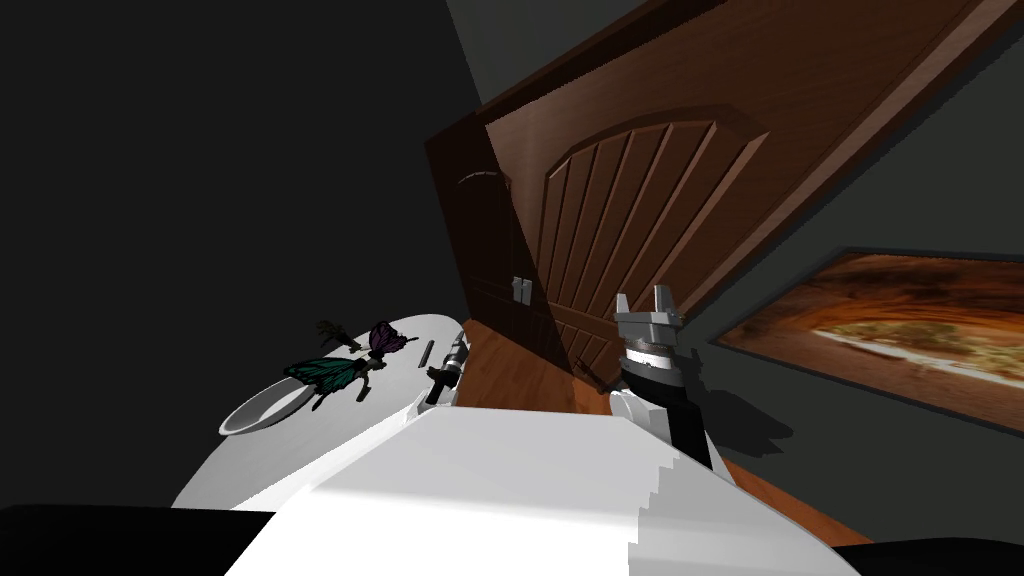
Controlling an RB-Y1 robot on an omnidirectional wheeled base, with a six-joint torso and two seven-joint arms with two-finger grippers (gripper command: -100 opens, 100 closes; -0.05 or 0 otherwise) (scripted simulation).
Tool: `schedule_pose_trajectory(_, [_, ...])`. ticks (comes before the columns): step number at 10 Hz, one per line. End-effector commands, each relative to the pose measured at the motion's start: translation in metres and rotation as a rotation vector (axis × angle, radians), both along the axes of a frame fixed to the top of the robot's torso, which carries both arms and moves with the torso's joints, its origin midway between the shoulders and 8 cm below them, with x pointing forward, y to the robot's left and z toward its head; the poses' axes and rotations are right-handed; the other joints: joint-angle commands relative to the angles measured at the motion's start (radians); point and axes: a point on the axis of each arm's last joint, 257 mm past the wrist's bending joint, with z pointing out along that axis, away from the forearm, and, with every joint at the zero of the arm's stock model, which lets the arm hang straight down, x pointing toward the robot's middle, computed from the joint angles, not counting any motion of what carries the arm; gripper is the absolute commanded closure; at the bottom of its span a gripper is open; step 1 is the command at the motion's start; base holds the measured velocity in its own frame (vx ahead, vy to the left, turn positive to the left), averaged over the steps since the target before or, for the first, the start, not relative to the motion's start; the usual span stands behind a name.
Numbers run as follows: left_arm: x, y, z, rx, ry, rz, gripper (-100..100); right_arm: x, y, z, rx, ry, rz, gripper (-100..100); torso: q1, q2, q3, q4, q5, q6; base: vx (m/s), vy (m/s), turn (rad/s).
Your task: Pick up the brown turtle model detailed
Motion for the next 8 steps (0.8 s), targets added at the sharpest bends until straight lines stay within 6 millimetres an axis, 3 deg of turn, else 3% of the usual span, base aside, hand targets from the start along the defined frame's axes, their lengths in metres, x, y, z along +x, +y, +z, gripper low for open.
schedule_pose_trajectory(1, [-0.004, 0.007, -0.017, -0.006, 0.035, 0.008, -100, 0.0, 0.0, 0.0, 0.0, 0.0, 0.0, 0, 0.0, 0.0, 0.0, 0.0, 0.0, 0.0, -0.005, 0.011, -0.028])
schedule_pose_trajectory(4, [-0.004, 0.016, -0.037, -0.026, 0.08, 0.021, -100, 0.0, 0.0, 0.0, 0.0, 0.0, 0.0, 0, 0.0, 0.0, 0.0, 0.0, 0.0, 0.0, -0.007, 0.011, -0.041])
schedule_pose_trajectory(8, [-0.019, 0.033, -0.08, -0.041, 0.178, 0.05, -100, 0.0, 0.0, 0.0, 0.0, 0.0, 0.0, 0, 0.0, 0.0, 0.0, 0.0, 0.0, 0.0, -0.007, 0.013, -0.045])
